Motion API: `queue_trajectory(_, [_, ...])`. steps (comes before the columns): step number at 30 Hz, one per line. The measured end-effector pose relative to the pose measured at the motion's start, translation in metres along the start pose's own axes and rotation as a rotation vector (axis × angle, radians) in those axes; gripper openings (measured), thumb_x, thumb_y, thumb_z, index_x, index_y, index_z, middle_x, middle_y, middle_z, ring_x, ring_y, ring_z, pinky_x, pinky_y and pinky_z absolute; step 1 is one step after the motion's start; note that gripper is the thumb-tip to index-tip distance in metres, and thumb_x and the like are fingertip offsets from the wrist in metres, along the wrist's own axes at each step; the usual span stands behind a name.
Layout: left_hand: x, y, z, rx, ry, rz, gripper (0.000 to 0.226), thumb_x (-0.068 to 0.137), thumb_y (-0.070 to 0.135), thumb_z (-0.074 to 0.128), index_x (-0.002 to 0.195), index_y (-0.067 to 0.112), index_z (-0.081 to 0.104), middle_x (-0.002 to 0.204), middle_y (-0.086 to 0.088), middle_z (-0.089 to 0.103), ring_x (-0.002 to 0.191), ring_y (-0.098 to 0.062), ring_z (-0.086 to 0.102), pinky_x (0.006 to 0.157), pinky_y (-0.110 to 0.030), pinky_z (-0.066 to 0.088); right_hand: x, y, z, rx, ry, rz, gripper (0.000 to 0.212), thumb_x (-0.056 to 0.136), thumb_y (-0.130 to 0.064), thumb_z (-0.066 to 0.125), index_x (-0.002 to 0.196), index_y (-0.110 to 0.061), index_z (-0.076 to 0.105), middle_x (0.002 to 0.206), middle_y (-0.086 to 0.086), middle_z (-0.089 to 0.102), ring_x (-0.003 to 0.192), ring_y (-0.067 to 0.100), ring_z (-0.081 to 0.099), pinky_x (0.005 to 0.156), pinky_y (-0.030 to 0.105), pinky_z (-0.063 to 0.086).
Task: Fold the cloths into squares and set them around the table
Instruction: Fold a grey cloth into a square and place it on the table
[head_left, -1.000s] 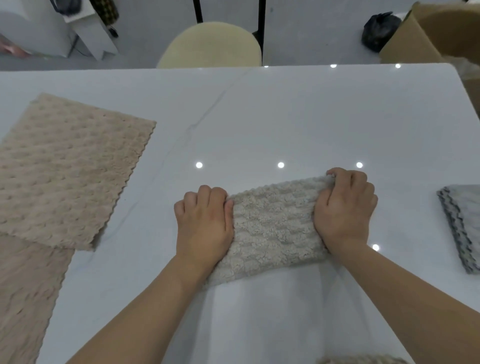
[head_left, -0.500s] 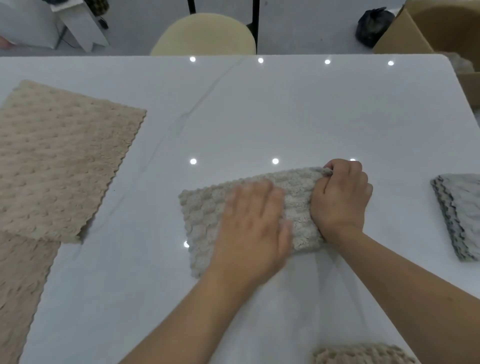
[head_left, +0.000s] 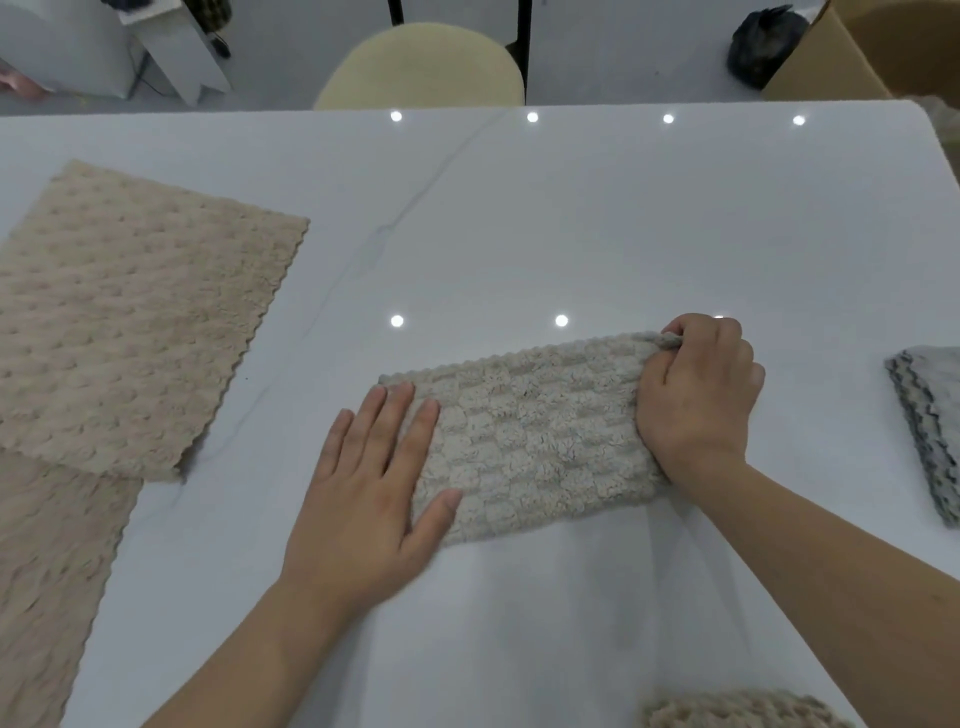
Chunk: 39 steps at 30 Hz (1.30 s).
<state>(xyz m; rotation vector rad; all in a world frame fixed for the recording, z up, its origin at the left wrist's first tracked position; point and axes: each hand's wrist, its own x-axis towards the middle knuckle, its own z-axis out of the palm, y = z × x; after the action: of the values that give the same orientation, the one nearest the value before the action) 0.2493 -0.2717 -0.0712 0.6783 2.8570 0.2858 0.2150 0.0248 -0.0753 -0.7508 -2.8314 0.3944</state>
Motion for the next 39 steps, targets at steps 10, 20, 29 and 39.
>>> queue_trajectory(10, [0.019,0.003,-0.005,-0.124,0.205,-0.192,0.053,0.098,0.051,0.033,0.145,0.028,0.041,0.146,0.006,0.038,0.132,-0.02,0.033,0.107,-0.039,0.024,-0.005,0.001,0.0,0.057,0.071,-0.028,0.029,0.089,-0.012,0.041,0.116,-0.014,0.052,0.113,0.007,0.051,0.098,0.028,0.047,0.086,0.037,0.028])
queue_trajectory(20, [0.057,0.0,-0.007,-0.321,0.462,-0.227,0.015,0.089,0.025,0.057,0.09,0.017,0.044,0.079,0.001,0.049,0.078,-0.024,0.043,0.076,-0.039,0.034,-0.014,-0.013,-0.017,0.104,0.138,0.002,0.045,0.087,-0.014,0.043,0.131,-0.015,0.044,0.13,0.01,0.042,0.114,0.029,0.043,0.095,0.039,0.027])
queue_trajectory(29, [-0.009,0.012,-0.008,-0.573,0.482,-0.291,0.03,0.094,0.011,0.057,0.115,0.029,0.046,0.052,0.011,0.04,0.054,-0.013,0.044,0.072,-0.043,0.042,-0.055,0.004,-0.004,-0.134,-0.322,-0.437,0.061,0.092,-0.058,0.016,0.151,-0.041,0.016,0.163,-0.005,0.002,0.149,0.019,-0.006,0.119,0.048,-0.004])
queue_trajectory(39, [-0.01,-0.003,-0.035,-0.836,0.081,-0.346,0.044,0.072,0.021,0.048,0.101,0.048,0.067,0.057,0.001,0.055,0.061,-0.01,0.047,0.064,-0.03,0.046,-0.038,0.005,-0.01,-0.088,-0.346,-0.532,0.073,0.087,-0.074,0.024,0.151,-0.042,0.015,0.163,-0.008,0.0,0.148,0.012,-0.011,0.12,0.046,-0.003])
